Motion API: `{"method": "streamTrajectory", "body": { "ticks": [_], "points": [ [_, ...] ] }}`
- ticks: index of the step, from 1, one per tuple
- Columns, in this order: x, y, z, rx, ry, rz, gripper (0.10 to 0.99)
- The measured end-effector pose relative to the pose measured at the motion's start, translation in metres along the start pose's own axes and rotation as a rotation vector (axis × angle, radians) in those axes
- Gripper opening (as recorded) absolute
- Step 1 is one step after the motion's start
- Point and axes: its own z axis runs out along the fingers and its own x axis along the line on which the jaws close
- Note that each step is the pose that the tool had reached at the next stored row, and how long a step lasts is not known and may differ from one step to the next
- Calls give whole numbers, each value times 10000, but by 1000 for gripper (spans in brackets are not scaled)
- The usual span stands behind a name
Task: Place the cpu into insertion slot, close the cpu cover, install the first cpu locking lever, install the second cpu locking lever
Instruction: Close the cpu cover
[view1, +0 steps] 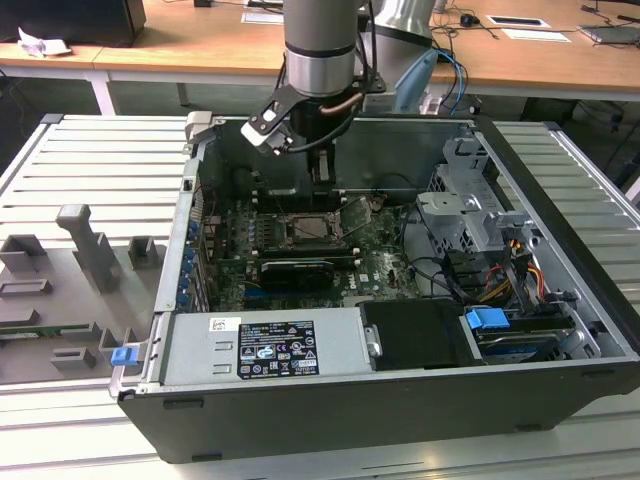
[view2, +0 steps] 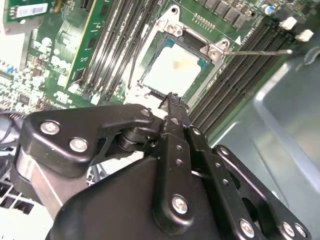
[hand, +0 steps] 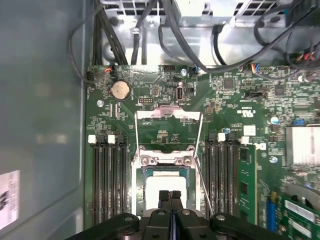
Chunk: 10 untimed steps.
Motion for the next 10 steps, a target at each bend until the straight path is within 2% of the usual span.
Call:
{"method": "streamTrajectory", "body": {
  "ticks": [2,5,8,10],
  "points": [
    [0,3,-41,0,0,0,106],
    [0,8,-41,-1,2,-1,106],
    [1,64,-35,8,-6,0,106],
    [1,138,-30,40,-10,1,106]
  ]
}}
